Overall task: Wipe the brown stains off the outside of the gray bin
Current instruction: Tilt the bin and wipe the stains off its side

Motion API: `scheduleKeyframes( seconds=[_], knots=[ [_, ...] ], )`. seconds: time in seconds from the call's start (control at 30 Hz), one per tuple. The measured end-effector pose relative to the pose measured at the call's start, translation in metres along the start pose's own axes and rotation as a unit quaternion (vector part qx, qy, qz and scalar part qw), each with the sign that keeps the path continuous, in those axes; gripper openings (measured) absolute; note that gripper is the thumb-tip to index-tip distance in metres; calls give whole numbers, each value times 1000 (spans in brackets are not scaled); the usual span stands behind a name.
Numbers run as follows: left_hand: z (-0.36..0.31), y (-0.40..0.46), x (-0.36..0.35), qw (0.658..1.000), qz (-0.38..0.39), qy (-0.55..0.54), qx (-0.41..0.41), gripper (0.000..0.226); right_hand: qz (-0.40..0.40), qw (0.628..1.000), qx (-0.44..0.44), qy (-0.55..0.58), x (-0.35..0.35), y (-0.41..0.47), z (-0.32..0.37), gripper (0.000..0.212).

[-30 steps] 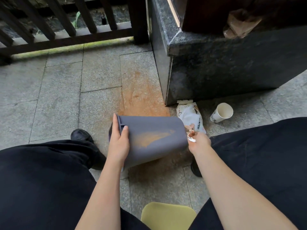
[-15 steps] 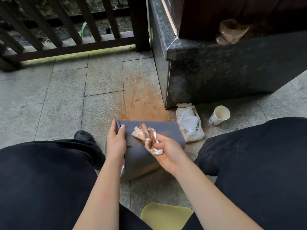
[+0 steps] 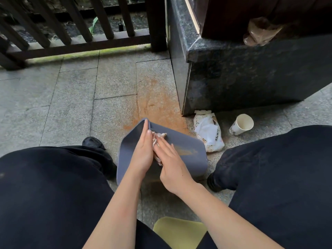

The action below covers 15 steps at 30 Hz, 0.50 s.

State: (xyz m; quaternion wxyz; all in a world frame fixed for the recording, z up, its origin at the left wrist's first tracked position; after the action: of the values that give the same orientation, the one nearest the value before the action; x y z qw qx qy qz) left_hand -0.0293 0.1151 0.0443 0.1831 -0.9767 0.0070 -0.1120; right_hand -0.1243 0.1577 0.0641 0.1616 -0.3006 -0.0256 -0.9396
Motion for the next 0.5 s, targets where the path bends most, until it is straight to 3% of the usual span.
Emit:
scheduleKeyframes(
  seconds=[0.23, 0.5],
  knots=[
    [4, 15, 20, 996, -70, 58, 8, 48, 6, 994, 36, -108, -12, -20, -8, 91],
    [30, 14, 39, 982, -171, 32, 69, 49, -68, 965, -176, -184, 24, -21, -95, 93]
  ],
)
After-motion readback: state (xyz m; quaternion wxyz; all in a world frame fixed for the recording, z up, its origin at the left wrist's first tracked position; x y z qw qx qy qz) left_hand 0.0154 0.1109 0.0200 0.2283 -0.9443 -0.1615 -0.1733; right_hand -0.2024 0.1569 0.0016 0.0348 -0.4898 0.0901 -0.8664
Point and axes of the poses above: each hand's wrist, its own y-axis towards the middle knuckle, its own x-axis out of the back of the hand, z = x × y, the point moved 9 cm from there along y, towards the middle knuckle, and after that the axes turned 5 degrees about y, right-handed, at the moved point
